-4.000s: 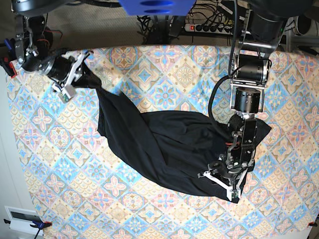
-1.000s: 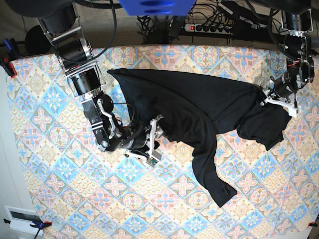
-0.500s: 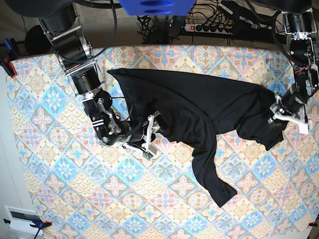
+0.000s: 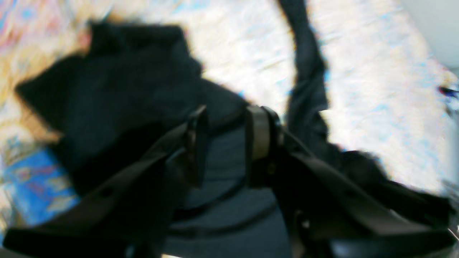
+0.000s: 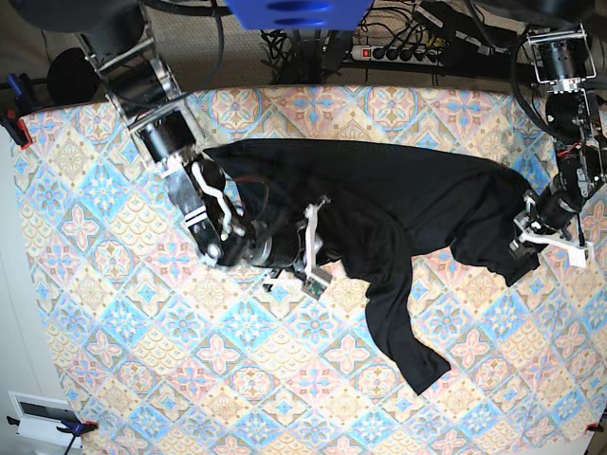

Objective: Layout the t-shirt on the table in an organized manner, then fold the t-shirt properly
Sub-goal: 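Lift and shake the shirt with both grippers to straighten it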

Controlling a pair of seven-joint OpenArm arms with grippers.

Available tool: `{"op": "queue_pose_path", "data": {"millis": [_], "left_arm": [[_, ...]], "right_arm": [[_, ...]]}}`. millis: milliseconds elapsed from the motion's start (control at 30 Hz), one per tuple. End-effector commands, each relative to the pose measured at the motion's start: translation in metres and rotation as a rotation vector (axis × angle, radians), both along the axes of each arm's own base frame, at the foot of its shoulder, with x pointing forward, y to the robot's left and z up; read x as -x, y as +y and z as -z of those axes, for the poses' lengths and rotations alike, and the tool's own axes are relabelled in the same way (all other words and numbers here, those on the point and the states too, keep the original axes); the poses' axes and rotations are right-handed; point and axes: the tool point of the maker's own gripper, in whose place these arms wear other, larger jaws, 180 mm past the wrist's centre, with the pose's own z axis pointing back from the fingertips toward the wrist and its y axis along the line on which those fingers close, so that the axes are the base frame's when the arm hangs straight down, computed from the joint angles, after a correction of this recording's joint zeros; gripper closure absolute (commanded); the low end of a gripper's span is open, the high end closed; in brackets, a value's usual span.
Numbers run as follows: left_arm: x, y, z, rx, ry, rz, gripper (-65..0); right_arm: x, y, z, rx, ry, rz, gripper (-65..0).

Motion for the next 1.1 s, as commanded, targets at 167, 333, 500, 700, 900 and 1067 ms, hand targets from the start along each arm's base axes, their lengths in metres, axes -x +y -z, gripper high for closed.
{"op": "queue_pose_path", "data": {"millis": [167,333,500,700,900,1067], "left_arm": [[-0.011,0.023,0.003,0.018,-0.004,-0.068,-18.1],[-0.023,0.02,0.0,0.031,-0.016,-0.066,-18.1],[-0.051,-0.015,-0.007,0.023,-0.046,0.011,-18.1],[-0.089,-0.072,-0.011,-0.035,-0.065,0.112,-18.1],[-0.127,-0.108,0.028,0.009,0.057,0.109,-18.1],[-0.146,-0.137,0.064,0.036,0.159,0.083,-18.3]], "right_arm": [[0.039,-0.01,-0.021,-0.091,0.014,-0.013,0.0],[0.087,-0.003,-0.027,-0.186,0.061,-0.024,0.0],[0.142,0.003,-0.01,-0.143,0.159,-0.085,0.0],[0.196,0.014,0.014,-0.055,0.26,-0.202,-0.1],[0.187,-0.005,0.035,0.096,0.19,-0.187,-0.5],[0.18,-0.009,0.026,0.12,0.129,-0.183,-8.2]]}}
